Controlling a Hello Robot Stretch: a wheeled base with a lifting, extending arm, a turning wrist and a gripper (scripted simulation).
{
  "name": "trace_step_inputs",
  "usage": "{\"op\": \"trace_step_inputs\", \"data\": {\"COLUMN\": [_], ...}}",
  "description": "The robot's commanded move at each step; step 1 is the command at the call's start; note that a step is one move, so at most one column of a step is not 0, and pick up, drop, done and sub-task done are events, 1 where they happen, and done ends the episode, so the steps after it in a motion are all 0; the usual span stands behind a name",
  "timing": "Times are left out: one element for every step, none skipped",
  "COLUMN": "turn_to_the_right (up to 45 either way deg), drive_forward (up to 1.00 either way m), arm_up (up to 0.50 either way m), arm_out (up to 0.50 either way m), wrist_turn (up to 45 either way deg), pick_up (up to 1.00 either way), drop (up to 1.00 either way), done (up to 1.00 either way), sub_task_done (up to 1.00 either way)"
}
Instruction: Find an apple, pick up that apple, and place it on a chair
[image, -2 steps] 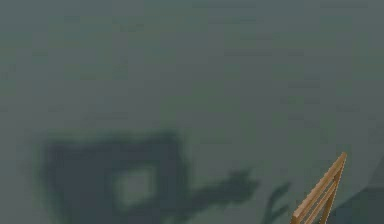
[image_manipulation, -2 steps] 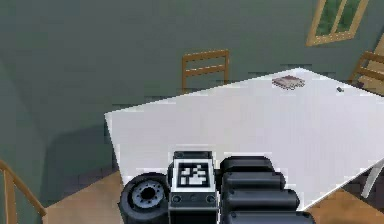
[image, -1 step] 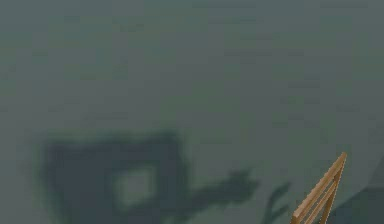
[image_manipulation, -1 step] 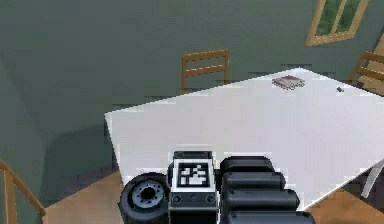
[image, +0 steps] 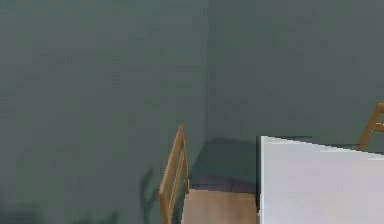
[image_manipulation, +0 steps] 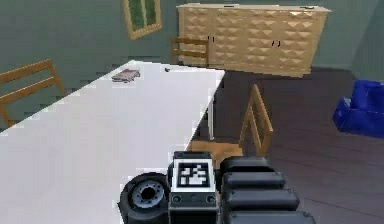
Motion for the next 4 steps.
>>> {"op": "trace_step_inputs", "data": {"turn_to_the_right": [45.0,45.0,18.0,0.0], "drive_forward": [0.00,0.00,0.00,0.15], "arm_up": [0.00,0.00,0.00,0.00], "arm_out": [0.00,0.00,0.00,0.00], "wrist_turn": [0.0,0.0,0.0,0.0], "pick_up": [0.00,0.00,0.00,0.00], "drop": [0.00,0.00,0.00,0.00], "done": [0.00,0.00,0.00,0.00], "sub_task_done": [0.00,0.00,0.00,0.00]}}
